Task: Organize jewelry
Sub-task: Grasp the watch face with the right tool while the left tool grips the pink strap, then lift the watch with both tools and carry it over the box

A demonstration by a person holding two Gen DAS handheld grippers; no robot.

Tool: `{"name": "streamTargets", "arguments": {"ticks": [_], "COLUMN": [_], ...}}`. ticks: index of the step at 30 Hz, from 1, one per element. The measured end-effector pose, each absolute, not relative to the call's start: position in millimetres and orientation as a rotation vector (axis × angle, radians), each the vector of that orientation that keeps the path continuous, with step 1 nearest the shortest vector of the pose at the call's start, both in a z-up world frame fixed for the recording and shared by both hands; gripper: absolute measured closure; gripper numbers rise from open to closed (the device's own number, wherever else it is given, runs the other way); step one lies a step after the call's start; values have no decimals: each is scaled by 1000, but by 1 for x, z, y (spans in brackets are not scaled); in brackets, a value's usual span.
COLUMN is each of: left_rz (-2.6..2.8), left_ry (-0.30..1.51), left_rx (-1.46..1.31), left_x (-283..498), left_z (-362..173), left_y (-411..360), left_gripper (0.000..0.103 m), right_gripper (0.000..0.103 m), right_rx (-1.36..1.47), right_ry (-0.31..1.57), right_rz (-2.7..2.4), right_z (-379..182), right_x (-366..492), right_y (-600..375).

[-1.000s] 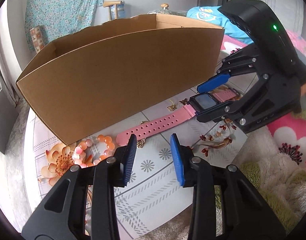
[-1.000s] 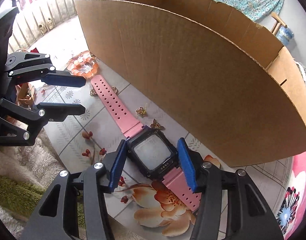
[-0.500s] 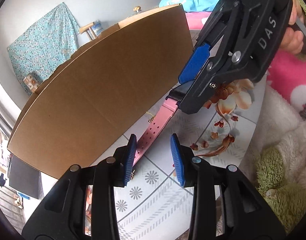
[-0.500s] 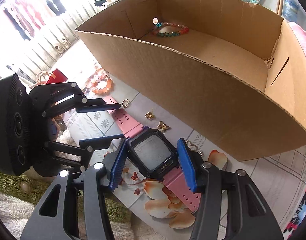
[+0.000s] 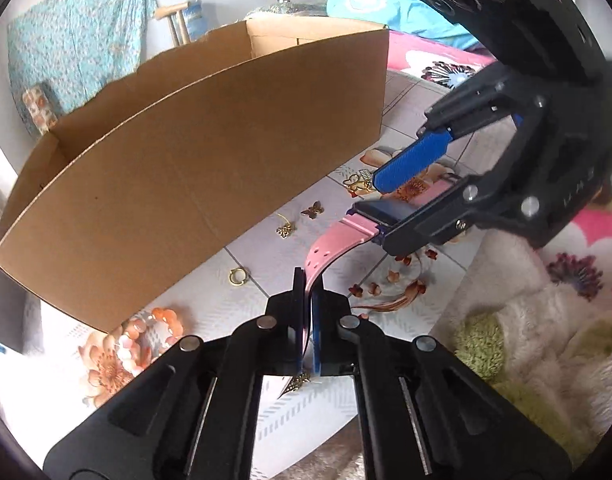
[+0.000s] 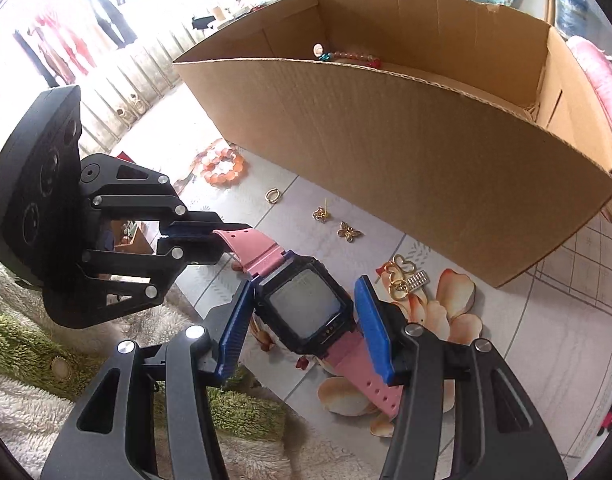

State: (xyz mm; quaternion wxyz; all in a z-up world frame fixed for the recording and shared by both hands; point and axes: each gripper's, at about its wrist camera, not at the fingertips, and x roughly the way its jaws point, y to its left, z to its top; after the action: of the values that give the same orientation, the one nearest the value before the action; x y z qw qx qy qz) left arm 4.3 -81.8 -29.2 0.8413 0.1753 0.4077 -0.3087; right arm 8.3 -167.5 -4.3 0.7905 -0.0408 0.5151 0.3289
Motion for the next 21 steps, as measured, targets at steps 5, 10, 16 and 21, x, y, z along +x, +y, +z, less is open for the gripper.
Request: {"name": "streamTargets", "arguments": {"ticks": [5,10,16,21], "left_rz": [-697,-706,-696,-692], "left_ry": [941,1010,1100,1119], "left_rx": [273,205,87,75], "left_x": [12,22,39,46], "left_z": [-25,-29,-40,-43], "left_y": [-78,-72,-55,-50], "left_gripper": [100,101,101,101], "right_gripper": [52,52,52,63], "right_rx": [6,-131,-283,-414], "right_ry": [1072,1010,965,950], "right_rz": [627,507,436,394], "right_z": [-7,-6,-12,-20], "right_x": [-8,-34,-44,-41], "right_y": [-185,-179,-168,-158]}}
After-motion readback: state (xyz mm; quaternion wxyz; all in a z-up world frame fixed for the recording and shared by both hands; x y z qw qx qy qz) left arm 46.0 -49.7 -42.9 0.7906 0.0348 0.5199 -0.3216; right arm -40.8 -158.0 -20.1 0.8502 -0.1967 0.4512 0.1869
